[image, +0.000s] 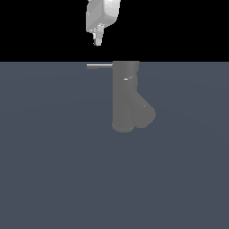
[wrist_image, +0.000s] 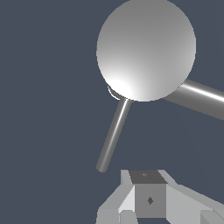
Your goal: Turn on the faucet by rotating a designated handle.
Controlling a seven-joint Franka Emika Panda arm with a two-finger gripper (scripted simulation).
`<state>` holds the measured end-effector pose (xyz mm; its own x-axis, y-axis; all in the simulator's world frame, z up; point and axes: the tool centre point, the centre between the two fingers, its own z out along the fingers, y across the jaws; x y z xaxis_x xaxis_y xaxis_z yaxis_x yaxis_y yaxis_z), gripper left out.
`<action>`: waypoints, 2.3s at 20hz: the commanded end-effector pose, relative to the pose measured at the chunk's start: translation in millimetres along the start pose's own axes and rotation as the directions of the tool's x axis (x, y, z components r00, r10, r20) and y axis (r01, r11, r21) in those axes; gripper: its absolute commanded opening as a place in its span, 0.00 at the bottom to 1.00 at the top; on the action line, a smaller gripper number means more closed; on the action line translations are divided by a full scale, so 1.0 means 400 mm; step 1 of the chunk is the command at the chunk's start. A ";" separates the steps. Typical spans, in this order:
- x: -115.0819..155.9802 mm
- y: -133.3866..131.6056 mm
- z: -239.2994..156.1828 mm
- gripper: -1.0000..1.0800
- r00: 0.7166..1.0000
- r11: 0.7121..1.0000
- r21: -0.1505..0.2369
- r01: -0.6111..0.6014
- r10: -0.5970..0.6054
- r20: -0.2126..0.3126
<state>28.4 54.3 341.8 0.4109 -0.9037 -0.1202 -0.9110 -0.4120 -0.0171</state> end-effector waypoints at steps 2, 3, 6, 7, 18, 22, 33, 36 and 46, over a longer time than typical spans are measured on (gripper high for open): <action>0.007 -0.046 0.046 0.00 0.996 0.996 -0.003 -0.090 0.090 -0.025; 0.009 -0.059 0.060 0.00 0.993 0.993 -0.003 -0.114 0.114 -0.033; 0.013 -0.092 0.095 0.00 0.982 0.984 0.000 -0.178 0.178 -0.056; 0.014 -0.101 0.105 0.00 0.979 0.980 0.001 -0.197 0.196 -0.063; 0.017 -0.164 0.176 0.00 0.942 0.949 0.020 -0.314 0.314 -0.115; 0.017 -0.168 0.181 0.00 0.939 0.946 0.023 -0.322 0.322 -0.119; 0.005 -0.127 0.183 0.00 0.939 0.947 0.022 -0.321 0.321 -0.119; 0.000 -0.110 0.183 0.00 0.939 0.947 0.022 -0.321 0.321 -0.119; -0.017 -0.049 0.184 0.00 0.939 0.947 0.022 -0.321 0.321 -0.119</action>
<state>48.8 79.3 270.0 0.0995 -0.9950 -0.0013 -0.9950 -0.0994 -0.0087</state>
